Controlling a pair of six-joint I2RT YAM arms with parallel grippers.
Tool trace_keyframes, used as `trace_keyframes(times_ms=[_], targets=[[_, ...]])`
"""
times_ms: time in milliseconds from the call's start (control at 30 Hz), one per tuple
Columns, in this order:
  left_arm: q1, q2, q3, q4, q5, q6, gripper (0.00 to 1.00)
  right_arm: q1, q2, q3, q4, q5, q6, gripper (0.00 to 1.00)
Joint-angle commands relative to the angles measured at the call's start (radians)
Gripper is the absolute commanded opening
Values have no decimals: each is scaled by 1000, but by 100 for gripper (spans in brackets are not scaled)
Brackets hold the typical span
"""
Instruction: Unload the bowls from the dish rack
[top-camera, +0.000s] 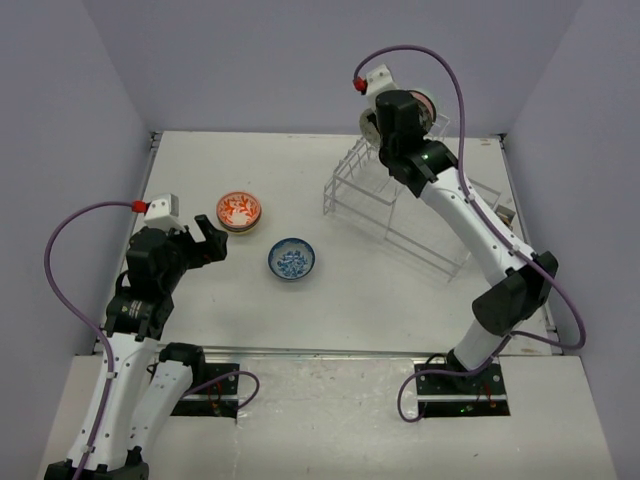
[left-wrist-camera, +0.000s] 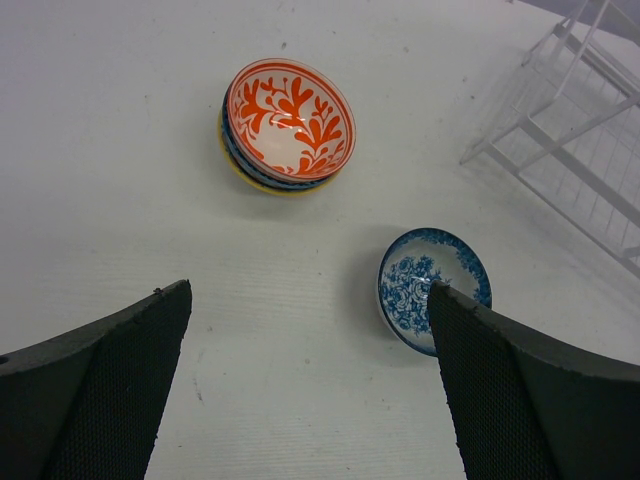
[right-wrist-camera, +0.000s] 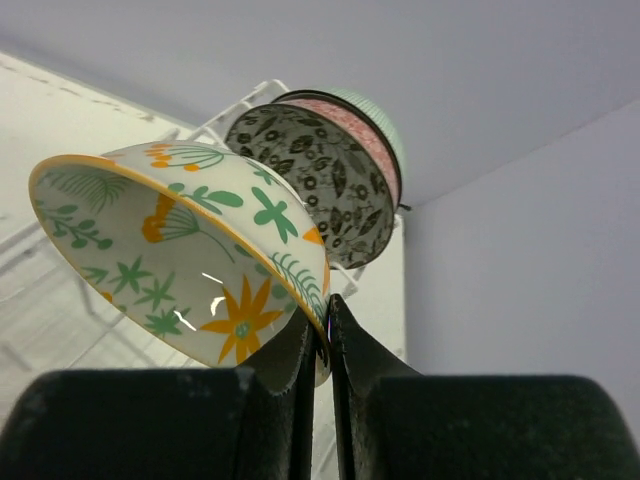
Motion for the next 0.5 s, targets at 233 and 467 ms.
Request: trace_keyframes(times_ms=[233,467], targets=[[-6,-6,-3,42,7,11,100,1,-110,213,-302,-382,455,0],[-6,-15,-3,40,5,8,100,8,-155,126,-430,-829,695,0]])
